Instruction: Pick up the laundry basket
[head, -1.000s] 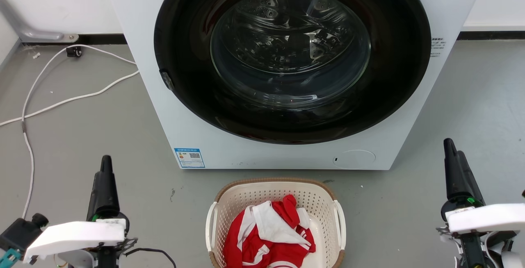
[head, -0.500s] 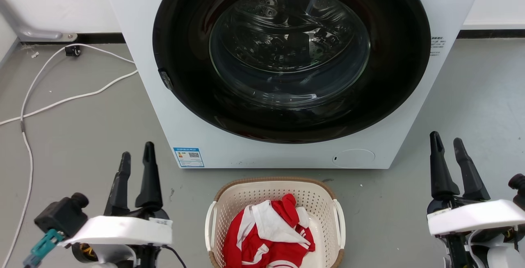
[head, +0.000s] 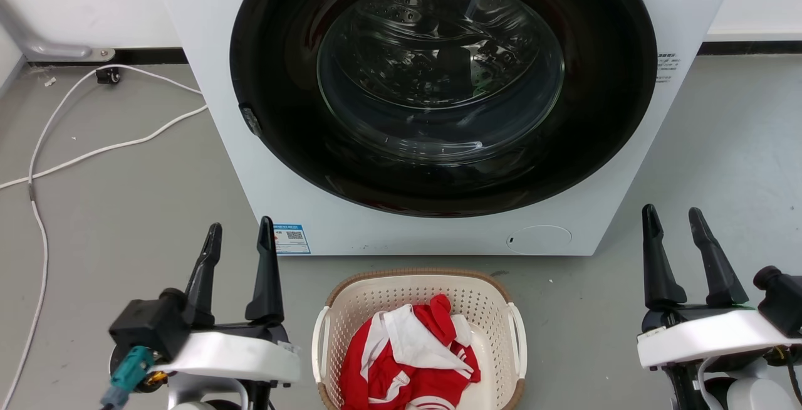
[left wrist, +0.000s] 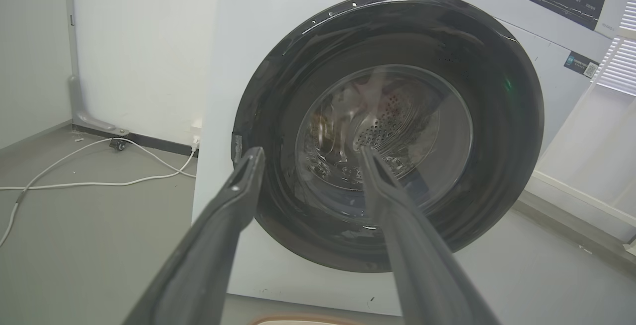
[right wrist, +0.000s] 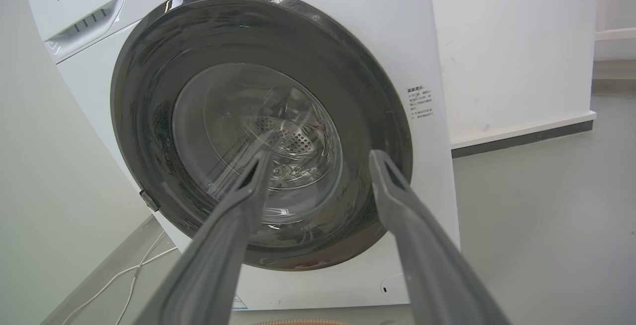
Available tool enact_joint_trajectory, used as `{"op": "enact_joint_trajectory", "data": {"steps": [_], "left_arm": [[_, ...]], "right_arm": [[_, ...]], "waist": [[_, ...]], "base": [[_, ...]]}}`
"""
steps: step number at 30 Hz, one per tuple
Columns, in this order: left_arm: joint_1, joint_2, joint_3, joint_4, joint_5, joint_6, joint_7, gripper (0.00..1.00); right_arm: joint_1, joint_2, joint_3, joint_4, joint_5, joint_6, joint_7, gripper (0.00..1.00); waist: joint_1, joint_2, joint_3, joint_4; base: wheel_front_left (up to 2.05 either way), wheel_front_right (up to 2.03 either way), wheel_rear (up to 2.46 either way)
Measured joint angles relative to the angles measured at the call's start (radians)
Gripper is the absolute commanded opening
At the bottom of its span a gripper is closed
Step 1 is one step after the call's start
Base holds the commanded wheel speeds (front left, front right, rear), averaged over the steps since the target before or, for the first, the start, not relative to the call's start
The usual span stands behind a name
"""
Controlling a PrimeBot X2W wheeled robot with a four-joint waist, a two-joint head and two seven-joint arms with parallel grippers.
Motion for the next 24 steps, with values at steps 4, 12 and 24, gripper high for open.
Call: {"op": "enact_joint_trajectory", "data": {"steps": [4,12,24], "left_arm": [[0.000,0.032,-0.055,-0.004,0.039,0.049,-0.010,1.00],[0.000,0.072,-0.129,0.018,0.084,0.095,-0.030,1.00],[-0.002,0.071,-0.159,0.007,0.118,0.120,-0.057,1.00]], "right_arm": [[0.003,0.000,0.001,0.000,-0.051,0.000,-0.010,1.00],[0.009,0.000,0.001,0.005,-0.151,0.000,-0.031,1.00],[0.010,0.000,0.005,-0.015,-0.256,0.002,-0.057,1.00]], "waist": [[0.0000,0.0000,0.000,0.000],[0.0000,0.0000,0.001,-0.002],[0.0000,0.0000,0.005,-0.005]], "base": [[0.00,0.00,0.00],[0.00,0.00,0.00],[0.00,0.00,0.00]]}}
